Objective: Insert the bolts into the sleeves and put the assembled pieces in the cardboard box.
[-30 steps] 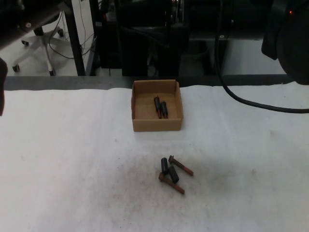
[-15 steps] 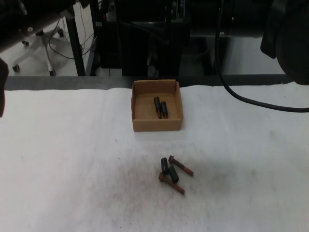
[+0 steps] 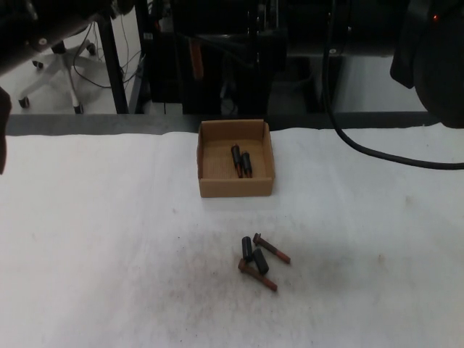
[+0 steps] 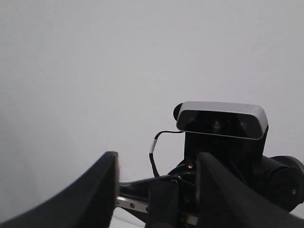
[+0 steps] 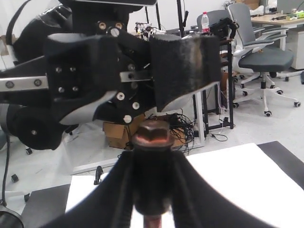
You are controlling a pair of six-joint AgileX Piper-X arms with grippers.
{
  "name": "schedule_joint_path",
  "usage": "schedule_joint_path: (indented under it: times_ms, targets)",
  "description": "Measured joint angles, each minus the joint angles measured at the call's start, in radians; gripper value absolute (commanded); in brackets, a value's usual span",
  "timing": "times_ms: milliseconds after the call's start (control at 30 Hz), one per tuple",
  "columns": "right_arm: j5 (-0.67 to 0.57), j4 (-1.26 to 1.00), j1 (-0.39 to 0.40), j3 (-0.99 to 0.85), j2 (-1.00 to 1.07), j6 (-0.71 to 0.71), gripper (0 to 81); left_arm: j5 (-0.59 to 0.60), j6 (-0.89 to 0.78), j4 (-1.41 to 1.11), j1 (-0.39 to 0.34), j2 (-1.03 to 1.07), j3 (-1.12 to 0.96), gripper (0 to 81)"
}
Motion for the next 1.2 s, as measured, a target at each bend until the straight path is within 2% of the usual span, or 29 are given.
schedule_joint_path:
  times_ms: [200,267,333,433,500,600,767,833,867,933,1033,1200]
  targets:
    - [0.017,0.000,0.000,0.000,0.000,0.000,0.4,-0.016,0.000,0.000,0.000,0.000,0.000,46.2]
    - [0.094,0.024,0.000,0.000,0.000,0.009,0.4,-0.063,0.000,0.000,0.002,0.000,0.000,41.1]
    - [0.141,0.041,0.000,0.000,0.000,0.019,0.4,-0.098,0.000,0.000,0.003,0.000,0.000,30.2]
    - [0.343,0.120,0.000,0.000,0.000,0.034,0.4,-0.203,0.000,0.000,0.018,0.000,0.000,0.8]
    - [0.439,0.178,-0.003,0.000,0.003,0.038,0.4,-0.250,0.011,0.005,0.035,0.000,0.000,0.3]
    - [0.482,0.286,-0.013,-0.025,0.021,0.034,0.4,-0.285,0.071,0.045,0.065,-0.013,0.000,0.3]
    - [0.595,0.486,-0.059,-0.182,0.175,0.010,0.4,-0.332,0.100,0.276,0.068,-0.050,0.000,0.3]
    - [0.629,0.592,-0.090,-0.294,0.307,0.010,0.4,-0.343,0.153,0.452,0.068,-0.069,0.000,0.3]
    - [0.635,0.592,-0.092,-0.302,0.316,0.010,0.4,-0.367,0.226,0.633,0.070,-0.094,0.000,0.3]
    - [0.646,0.707,-0.115,-0.427,0.449,0.010,0.4,-0.434,0.329,0.832,0.069,-0.119,0.000,0.3]
    - [0.667,0.773,-0.126,-0.512,0.545,0.010,0.4,-0.550,0.456,1.087,0.069,-0.139,0.000,0.3]
    - [0.697,0.879,-0.130,-0.726,0.747,0.010,0.4,-0.609,0.529,1.309,0.069,-0.144,0.000,0.3]
